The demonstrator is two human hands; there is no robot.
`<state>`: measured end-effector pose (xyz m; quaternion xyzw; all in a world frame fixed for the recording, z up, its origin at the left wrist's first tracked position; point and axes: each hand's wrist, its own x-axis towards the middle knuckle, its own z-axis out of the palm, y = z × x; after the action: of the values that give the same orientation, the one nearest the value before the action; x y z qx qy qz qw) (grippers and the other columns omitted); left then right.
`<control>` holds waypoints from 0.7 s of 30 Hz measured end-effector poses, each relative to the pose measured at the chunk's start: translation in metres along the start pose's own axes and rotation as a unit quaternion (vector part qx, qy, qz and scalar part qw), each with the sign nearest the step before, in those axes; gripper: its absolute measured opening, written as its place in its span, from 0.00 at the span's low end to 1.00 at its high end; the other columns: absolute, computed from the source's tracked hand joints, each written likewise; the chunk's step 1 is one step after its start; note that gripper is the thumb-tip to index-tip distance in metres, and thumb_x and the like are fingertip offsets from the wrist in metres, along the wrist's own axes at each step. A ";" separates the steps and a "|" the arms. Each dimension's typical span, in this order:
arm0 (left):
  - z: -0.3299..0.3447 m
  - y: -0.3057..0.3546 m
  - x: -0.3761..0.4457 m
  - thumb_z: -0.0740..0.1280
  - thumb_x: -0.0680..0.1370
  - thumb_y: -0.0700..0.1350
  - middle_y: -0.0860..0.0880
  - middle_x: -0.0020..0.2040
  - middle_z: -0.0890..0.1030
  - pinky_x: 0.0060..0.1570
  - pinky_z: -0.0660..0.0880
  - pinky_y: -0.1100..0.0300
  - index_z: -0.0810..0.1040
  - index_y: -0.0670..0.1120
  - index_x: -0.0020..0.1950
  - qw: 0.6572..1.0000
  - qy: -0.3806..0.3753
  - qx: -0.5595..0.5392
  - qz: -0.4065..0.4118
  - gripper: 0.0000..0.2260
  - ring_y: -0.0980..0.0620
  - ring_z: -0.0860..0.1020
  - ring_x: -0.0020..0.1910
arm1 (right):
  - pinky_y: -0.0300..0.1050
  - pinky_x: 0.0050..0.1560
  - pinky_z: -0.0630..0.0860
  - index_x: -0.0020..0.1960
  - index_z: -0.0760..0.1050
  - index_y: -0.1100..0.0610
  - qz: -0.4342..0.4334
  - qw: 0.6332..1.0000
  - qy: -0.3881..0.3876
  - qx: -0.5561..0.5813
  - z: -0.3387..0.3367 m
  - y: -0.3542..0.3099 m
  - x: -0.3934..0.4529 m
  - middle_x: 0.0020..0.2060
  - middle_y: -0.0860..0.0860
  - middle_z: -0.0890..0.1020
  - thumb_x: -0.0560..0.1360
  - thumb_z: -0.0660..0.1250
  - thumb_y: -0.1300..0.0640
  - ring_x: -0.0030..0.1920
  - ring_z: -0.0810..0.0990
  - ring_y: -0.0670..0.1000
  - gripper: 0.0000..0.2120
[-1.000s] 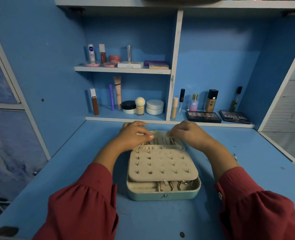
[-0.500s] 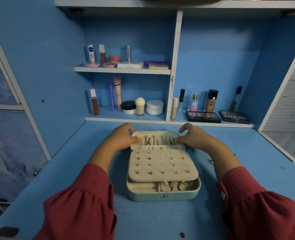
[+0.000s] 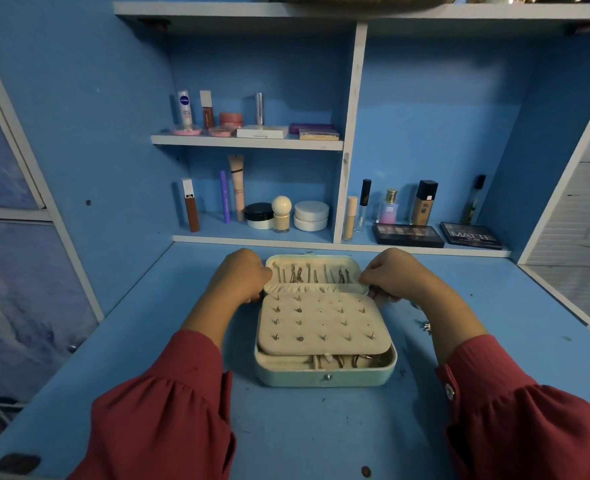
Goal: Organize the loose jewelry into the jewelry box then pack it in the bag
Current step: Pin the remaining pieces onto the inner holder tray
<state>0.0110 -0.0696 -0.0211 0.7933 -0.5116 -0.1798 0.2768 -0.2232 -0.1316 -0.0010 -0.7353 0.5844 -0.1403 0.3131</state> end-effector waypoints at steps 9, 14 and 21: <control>0.016 -0.001 0.010 0.62 0.80 0.48 0.47 0.30 0.71 0.31 0.65 0.58 0.69 0.42 0.31 0.993 0.106 -0.015 0.044 0.19 0.50 0.70 0.32 | 0.48 0.40 0.81 0.43 0.83 0.62 -0.011 0.993 0.114 0.011 0.011 0.006 0.012 0.33 0.55 0.83 0.76 0.67 0.57 0.30 0.79 0.51 0.09; 0.013 -0.004 0.012 0.62 0.80 0.48 0.45 0.32 0.73 0.35 0.67 0.57 0.72 0.38 0.34 0.993 0.095 -0.045 0.044 0.17 0.47 0.72 0.34 | 0.49 0.42 0.82 0.42 0.81 0.58 -0.014 0.992 0.116 0.037 0.012 0.008 0.014 0.33 0.53 0.83 0.76 0.68 0.54 0.33 0.81 0.51 0.09; -0.016 -0.016 0.002 0.67 0.77 0.38 0.45 0.37 0.81 0.27 0.71 0.67 0.82 0.40 0.46 0.979 -0.034 -0.196 0.041 0.04 0.55 0.76 0.30 | 0.40 0.30 0.73 0.46 0.78 0.60 -0.056 0.987 0.007 0.151 -0.011 0.026 0.004 0.35 0.57 0.82 0.75 0.69 0.64 0.30 0.78 0.51 0.02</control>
<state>0.0324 -0.0626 -0.0183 0.6952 -0.5079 -0.2917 0.4167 -0.2485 -0.1422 -0.0091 -0.7103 0.5167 -0.2488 0.4081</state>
